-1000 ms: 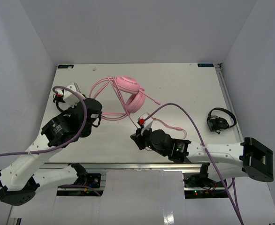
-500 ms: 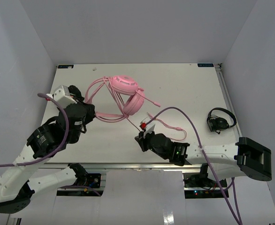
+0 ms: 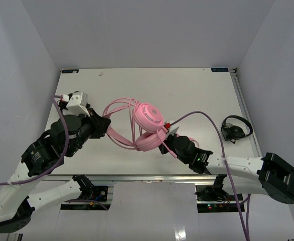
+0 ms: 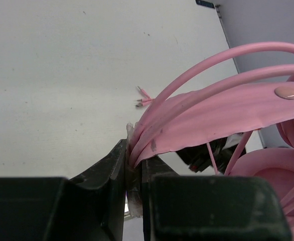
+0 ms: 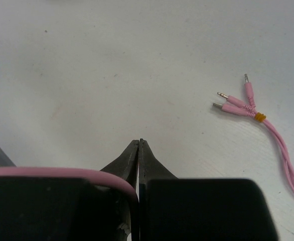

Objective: Wrap the headphones

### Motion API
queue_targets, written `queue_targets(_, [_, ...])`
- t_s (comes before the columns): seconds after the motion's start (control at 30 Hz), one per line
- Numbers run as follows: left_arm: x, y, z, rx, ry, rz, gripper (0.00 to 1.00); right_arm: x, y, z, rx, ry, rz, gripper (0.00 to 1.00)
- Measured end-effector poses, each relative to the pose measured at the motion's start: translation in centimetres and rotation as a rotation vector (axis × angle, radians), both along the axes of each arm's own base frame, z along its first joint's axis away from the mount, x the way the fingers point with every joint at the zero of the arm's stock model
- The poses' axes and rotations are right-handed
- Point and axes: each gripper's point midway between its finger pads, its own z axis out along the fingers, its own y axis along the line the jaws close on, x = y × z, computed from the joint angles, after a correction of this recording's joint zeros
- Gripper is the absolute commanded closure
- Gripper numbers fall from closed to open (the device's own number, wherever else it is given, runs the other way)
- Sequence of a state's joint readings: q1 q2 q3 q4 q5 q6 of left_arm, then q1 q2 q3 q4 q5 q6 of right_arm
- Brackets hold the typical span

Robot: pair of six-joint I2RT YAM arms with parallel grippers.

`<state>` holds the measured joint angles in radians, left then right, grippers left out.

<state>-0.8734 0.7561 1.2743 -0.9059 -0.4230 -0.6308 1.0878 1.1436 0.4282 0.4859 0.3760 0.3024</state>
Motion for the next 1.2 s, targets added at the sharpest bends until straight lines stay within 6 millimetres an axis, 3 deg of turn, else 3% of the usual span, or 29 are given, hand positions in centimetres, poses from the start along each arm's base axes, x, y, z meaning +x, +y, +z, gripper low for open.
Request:
queue_targets(0.5, [-1.2,-5.5,-2.7,0.202,-0.005,-0.391,1.00,3.4,-3.5,2.6,0.074,-0.003,-0.057,0.92])
queue_targets(1.2, [-1.4,-6.4,-4.2,0.276,0.012,-0.479,1.00,4.9,-5.3,2.7,0.044,-0.002,-0.110,0.84])
